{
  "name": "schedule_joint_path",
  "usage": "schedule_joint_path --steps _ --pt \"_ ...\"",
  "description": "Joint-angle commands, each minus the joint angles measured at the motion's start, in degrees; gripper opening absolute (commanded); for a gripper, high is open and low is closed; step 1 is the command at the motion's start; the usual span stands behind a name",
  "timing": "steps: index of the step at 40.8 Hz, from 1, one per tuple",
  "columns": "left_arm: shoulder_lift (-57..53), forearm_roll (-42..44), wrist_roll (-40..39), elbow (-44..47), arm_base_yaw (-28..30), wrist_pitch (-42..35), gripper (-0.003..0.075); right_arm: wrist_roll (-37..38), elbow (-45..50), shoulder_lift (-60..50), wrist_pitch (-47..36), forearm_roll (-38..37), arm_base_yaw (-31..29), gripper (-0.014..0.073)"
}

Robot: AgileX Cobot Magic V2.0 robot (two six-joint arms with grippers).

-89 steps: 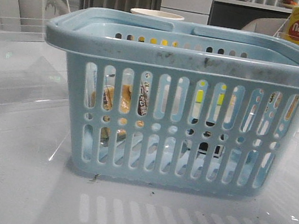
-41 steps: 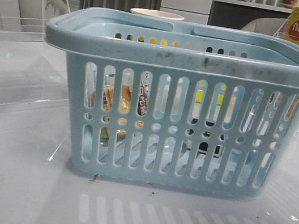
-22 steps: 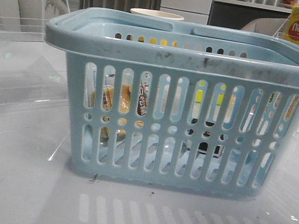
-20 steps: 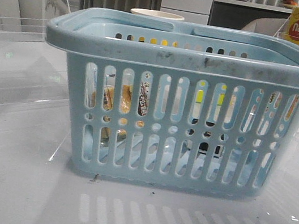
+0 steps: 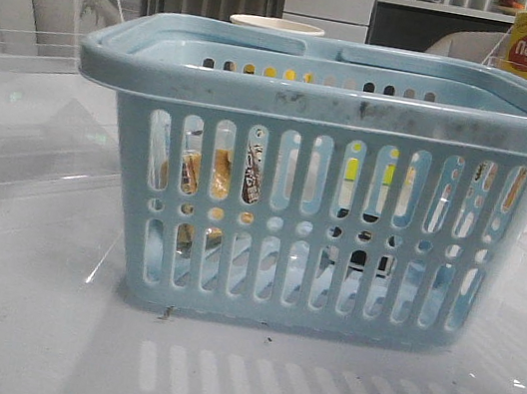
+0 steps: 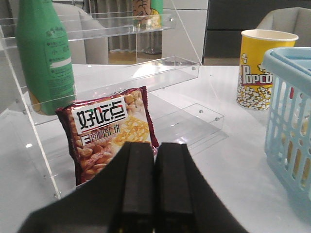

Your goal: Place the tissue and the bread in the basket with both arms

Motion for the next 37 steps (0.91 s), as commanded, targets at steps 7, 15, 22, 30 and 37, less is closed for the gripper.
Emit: schedule_joint_path --steps 7,15,22,30,37 --pt "-3.87 0.20 -0.87 3.64 1.50 -12.41 0.0092 -0.52 -1.64 -0.24 -4.05 -0.47 0.01 0.0067" --pt "-5.19 0.35 -0.87 3.74 1.50 -11.93 0.0092 -0.52 -1.64 -0.24 -4.22 -0.47 0.01 0.0067" --pt "-5.19 0.35 -0.87 3.74 1.50 -11.93 0.0092 -0.52 -1.64 -0.24 -4.22 -0.47 0.01 0.0067" --pt "-5.08 0.35 -0.87 3.74 1.50 -11.93 0.0092 -0.52 -1.64 -0.24 -4.22 -0.47 0.01 0.0067" --pt "-5.08 0.35 -0.87 3.74 1.50 -11.93 0.0092 -0.52 -1.64 -0.24 -4.22 -0.47 0.01 0.0067"
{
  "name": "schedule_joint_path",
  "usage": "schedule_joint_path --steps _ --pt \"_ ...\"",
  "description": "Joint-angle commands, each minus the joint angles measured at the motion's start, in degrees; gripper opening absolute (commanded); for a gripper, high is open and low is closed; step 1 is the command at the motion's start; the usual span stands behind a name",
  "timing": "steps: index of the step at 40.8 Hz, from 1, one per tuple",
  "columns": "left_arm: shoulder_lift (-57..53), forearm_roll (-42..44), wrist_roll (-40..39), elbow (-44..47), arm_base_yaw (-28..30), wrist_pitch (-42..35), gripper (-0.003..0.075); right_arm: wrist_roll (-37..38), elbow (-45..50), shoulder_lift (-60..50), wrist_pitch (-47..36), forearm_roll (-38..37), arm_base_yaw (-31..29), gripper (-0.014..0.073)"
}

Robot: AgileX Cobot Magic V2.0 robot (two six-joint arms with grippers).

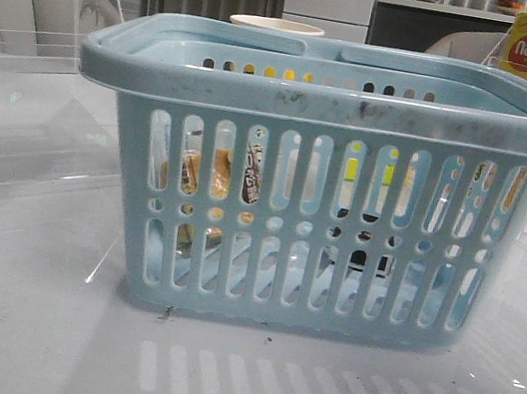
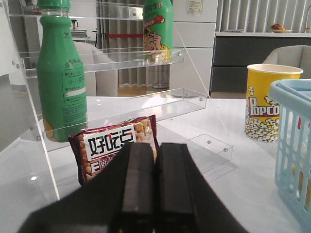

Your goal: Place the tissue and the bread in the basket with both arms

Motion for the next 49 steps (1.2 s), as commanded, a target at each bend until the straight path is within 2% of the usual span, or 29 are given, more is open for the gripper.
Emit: schedule_joint_path --steps 1,18,24,28,35,42,49 --pt "-0.97 0.03 -0.52 0.40 0.10 -5.21 0.0092 -0.52 -1.64 -0.24 -4.22 -0.47 0.01 0.0067" --pt "-0.97 0.03 -0.52 0.40 0.10 -5.21 0.0092 -0.52 -0.93 -1.34 -4.98 -0.47 0.01 0.0067" --pt "-0.87 0.03 -0.52 0.40 0.10 -5.21 0.0092 -0.52 5.83 -7.66 -12.80 -0.40 -7.73 0.0067" --pt "-0.87 0.03 -0.52 0.40 0.10 -5.21 0.0092 -0.52 13.91 -15.28 -20.47 -0.40 -15.13 0.0067" --pt "-0.87 0.03 -0.52 0.40 0.10 -5.21 0.0092 -0.52 29.19 -30.00 -33.94 -0.40 -23.45 0.0067" --pt "-0.87 0.03 -0.52 0.40 0.10 -5.21 0.0092 -0.52 38.32 -40.24 -38.53 -0.40 -26.02 0.0067" --pt "-0.87 0.03 -0.52 0.40 0.10 -5.21 0.0092 -0.52 39.91 -40.62 -38.04 -0.40 -26.92 0.0067"
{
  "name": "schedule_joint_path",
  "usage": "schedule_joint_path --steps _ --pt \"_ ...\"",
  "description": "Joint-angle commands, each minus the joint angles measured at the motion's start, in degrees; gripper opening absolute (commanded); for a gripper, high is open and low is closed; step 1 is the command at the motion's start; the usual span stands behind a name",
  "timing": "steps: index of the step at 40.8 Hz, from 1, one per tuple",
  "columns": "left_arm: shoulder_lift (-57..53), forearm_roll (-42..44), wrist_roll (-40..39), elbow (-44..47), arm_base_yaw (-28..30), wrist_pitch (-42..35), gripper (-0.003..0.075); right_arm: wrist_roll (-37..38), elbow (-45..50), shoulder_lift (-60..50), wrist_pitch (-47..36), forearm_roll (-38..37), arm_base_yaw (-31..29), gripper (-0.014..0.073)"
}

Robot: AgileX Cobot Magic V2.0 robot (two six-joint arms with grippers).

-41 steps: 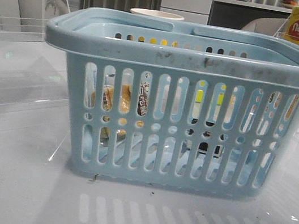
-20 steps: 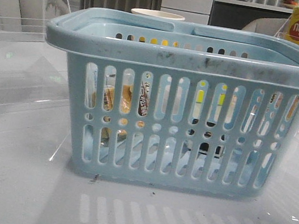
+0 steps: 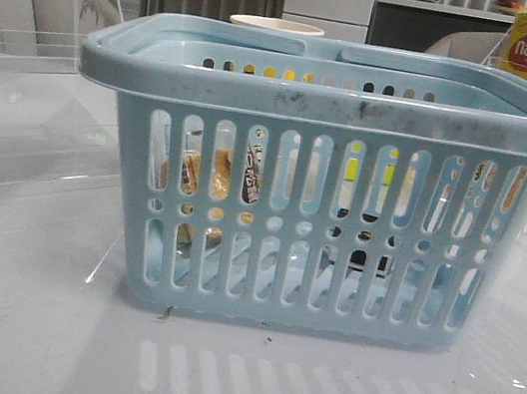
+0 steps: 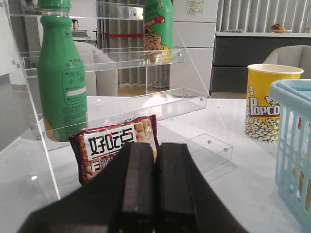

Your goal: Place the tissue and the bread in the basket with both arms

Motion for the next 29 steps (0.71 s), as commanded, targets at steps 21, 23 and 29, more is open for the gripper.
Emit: schedule_joint_path --steps 21,23,29 --pt "-0.87 -0.06 -0.52 0.40 -0.02 -5.21 0.0092 6.62 -0.29 -1.19 -9.92 -6.75 -0.77 0.0067" --pt "-0.87 -0.06 -0.52 0.40 -0.02 -5.21 0.0092 6.62 -0.29 -1.19 -9.92 -6.35 -0.77 0.0067" --pt "-0.87 -0.06 -0.52 0.40 -0.02 -5.21 0.0092 6.62 -0.29 -1.19 -9.30 -6.23 -0.77 0.0067"
